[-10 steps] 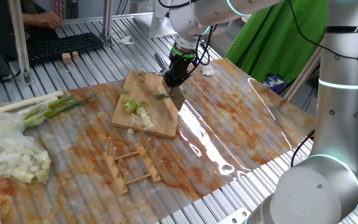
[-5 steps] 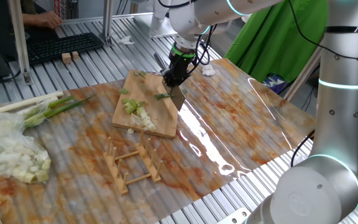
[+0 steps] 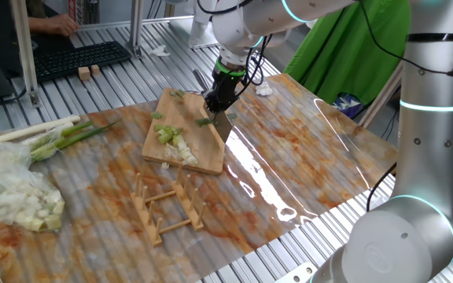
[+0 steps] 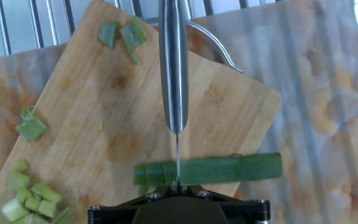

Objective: Chop the scallions

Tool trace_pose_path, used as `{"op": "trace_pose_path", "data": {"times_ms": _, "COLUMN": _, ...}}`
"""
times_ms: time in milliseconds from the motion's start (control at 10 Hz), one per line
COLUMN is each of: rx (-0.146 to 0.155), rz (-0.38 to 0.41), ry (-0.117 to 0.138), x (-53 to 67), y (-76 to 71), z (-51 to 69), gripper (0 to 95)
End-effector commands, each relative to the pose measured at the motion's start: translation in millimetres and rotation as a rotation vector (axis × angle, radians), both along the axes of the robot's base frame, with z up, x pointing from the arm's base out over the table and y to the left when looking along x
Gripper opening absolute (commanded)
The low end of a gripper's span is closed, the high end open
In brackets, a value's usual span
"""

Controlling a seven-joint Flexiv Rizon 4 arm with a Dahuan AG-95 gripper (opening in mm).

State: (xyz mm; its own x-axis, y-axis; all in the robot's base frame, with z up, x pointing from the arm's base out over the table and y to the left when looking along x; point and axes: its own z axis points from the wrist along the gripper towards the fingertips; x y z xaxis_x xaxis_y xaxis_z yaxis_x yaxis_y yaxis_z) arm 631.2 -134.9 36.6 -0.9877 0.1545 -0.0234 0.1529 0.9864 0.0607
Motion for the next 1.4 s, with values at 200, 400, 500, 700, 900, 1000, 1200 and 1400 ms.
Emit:
{"op": "trace_pose_path", "data": {"times_ms": 200, "rx": -0.01, "rz": -0.002, "ry": 0.006, "x": 1.0, "y": 2.9, "z": -1.4, "gripper": 0.0}}
{"op": "trace_pose_path", "data": {"times_ms": 400, "rx": -0.006, "rz": -0.01, "ry": 0.009, "x": 1.9, "y": 6.7, "z": 2.7, "gripper": 0.0}}
{"op": "trace_pose_path", "data": {"times_ms": 500, "rx": -0.006, "rz": -0.009, "ry": 0.005, "x": 2.3, "y": 7.1, "z": -1.6, "gripper": 0.0}}
{"op": "trace_pose_path", "data": {"times_ms": 700, "rx": -0.003, "rz": -0.015, "ry": 0.005, "x": 1.6, "y": 9.1, "z": -1.0, "gripper": 0.0}}
{"op": "trace_pose_path", "data": {"times_ms": 900, "rx": -0.006, "rz": -0.022, "ry": 0.004, "x": 0.3, "y": 11.5, "z": 0.2, "gripper": 0.0}}
{"op": "trace_pose_path", "data": {"times_ms": 1000, "rx": -0.006, "rz": -0.024, "ry": 0.004, "x": 0.2, "y": 11.6, "z": 0.0, "gripper": 0.0}}
{"op": "trace_pose_path", "data": {"times_ms": 1200, "rx": -0.008, "rz": -0.028, "ry": 0.007, "x": -0.1, "y": 12.2, "z": -0.3, "gripper": 0.0}}
{"op": "trace_pose_path", "data": {"times_ms": 1400, "rx": -0.008, "rz": -0.035, "ry": 0.006, "x": -1.4, "y": 14.2, "z": 1.7, "gripper": 0.0}}
